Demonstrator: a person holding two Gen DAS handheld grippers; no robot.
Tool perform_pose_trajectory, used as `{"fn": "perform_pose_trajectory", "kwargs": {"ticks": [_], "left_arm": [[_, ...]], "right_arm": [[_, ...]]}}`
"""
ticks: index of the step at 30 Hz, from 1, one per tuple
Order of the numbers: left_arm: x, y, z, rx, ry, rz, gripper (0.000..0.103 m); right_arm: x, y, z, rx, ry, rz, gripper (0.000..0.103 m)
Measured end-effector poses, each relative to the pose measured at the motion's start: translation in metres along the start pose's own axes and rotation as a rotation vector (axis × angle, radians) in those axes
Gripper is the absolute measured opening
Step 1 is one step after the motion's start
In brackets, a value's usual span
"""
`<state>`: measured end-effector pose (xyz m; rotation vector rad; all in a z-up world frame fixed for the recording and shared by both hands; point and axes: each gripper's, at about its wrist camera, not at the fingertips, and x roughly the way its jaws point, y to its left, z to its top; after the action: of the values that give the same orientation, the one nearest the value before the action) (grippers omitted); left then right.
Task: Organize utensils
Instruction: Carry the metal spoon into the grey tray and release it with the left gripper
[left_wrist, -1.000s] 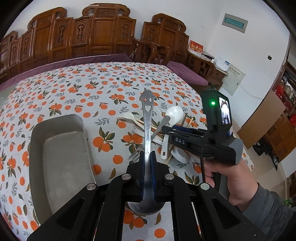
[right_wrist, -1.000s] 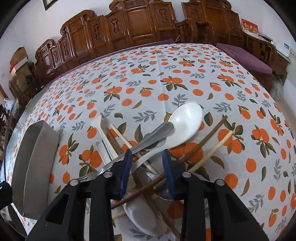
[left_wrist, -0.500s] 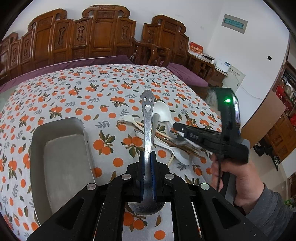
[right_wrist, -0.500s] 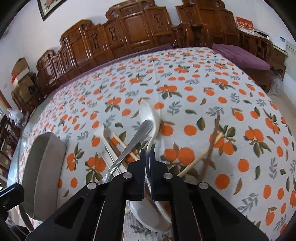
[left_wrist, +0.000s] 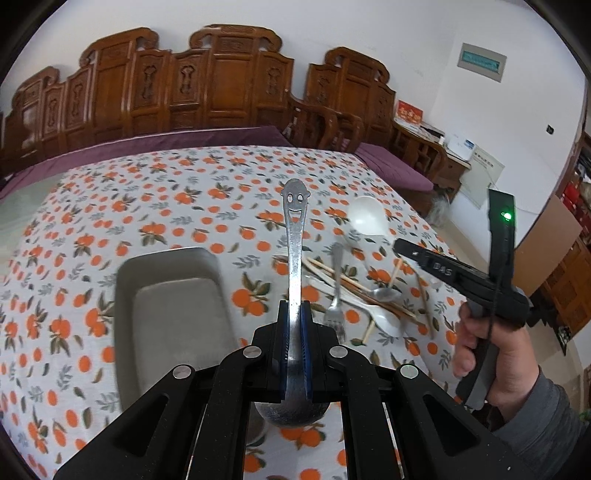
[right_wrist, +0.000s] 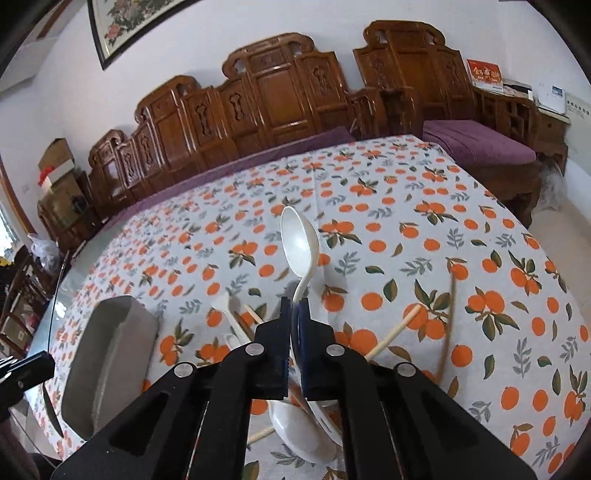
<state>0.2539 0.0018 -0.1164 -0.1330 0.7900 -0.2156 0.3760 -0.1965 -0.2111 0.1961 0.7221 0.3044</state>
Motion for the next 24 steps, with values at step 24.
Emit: {"fn": "perform_pose_trajectory", "kwargs": {"ticks": [24], "left_arm": [[0.049, 0.081, -0.033, -0.087, 0.198, 0.182, 0.005]], "right_arm": [[0.001, 0.086, -0.034, -0.175, 0.078, 0.174, 0.005]]}}
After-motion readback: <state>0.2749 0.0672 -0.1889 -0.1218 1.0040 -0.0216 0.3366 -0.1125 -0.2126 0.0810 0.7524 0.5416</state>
